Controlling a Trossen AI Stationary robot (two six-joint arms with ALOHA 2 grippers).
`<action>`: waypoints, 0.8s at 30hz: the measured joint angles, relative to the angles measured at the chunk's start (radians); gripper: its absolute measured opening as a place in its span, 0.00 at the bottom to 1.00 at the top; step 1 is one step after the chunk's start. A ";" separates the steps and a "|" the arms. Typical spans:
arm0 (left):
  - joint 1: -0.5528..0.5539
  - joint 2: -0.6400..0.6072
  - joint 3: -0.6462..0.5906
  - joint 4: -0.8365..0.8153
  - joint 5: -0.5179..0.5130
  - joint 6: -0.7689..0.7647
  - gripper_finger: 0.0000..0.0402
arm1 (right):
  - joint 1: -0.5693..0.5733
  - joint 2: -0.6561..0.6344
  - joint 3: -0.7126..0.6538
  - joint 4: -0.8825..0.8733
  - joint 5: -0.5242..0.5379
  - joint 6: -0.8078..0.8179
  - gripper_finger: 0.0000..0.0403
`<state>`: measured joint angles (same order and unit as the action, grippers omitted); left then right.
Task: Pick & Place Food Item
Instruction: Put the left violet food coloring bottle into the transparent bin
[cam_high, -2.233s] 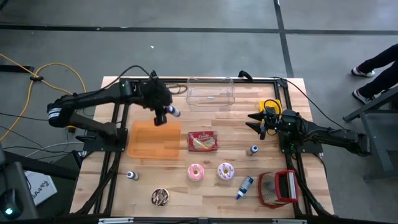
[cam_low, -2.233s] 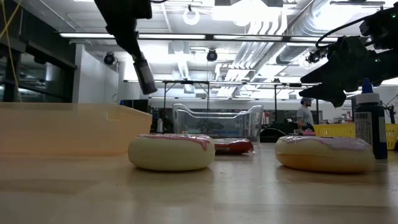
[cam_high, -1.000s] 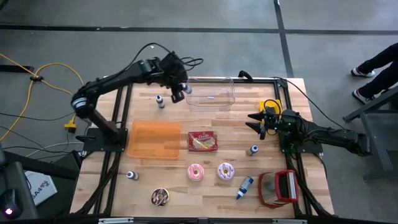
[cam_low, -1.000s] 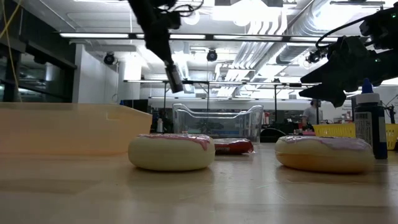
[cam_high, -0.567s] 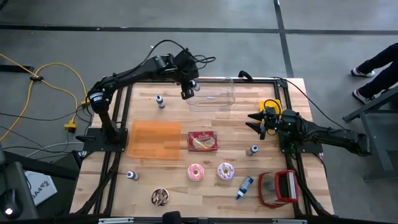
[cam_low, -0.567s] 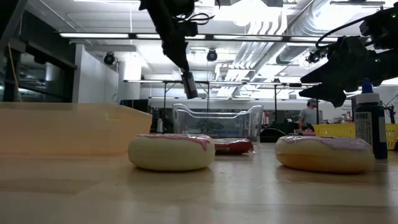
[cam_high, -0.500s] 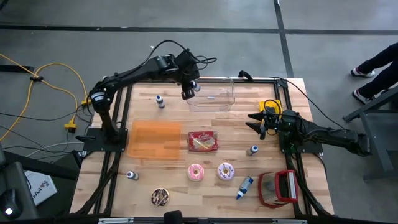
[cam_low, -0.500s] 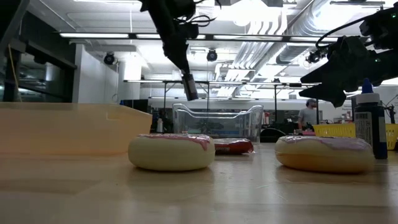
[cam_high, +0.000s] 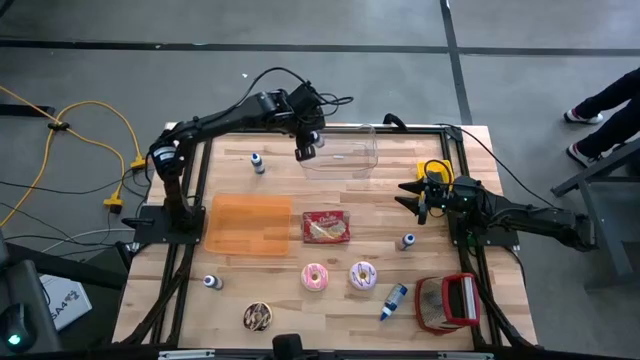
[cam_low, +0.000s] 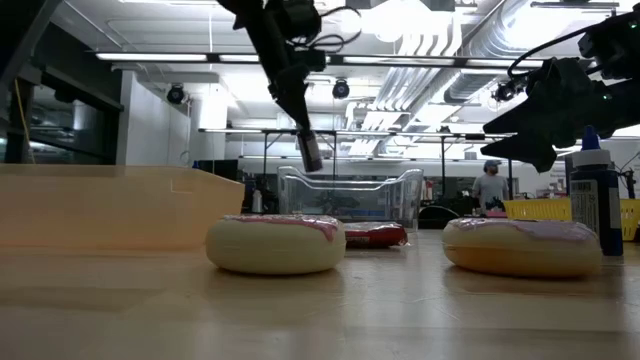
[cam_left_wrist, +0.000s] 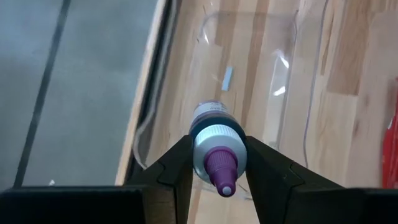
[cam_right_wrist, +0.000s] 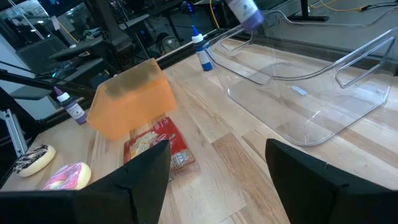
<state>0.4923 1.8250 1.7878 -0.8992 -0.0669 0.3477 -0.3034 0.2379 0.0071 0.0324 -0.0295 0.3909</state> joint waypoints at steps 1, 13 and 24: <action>0.000 0.005 0.000 0.012 0.003 0.001 0.29 | 0.000 0.000 0.000 0.000 0.000 0.000 0.62; 0.002 0.022 0.004 0.083 0.009 0.045 0.29 | 0.000 0.004 0.000 0.000 0.000 0.000 0.62; 0.000 0.078 0.004 0.131 0.020 0.048 0.29 | 0.000 0.004 0.000 0.000 0.001 0.000 0.62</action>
<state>0.4923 1.9027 1.7923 -0.7680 -0.0473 0.3955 -0.3031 0.2414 0.0071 0.0322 -0.0289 0.3911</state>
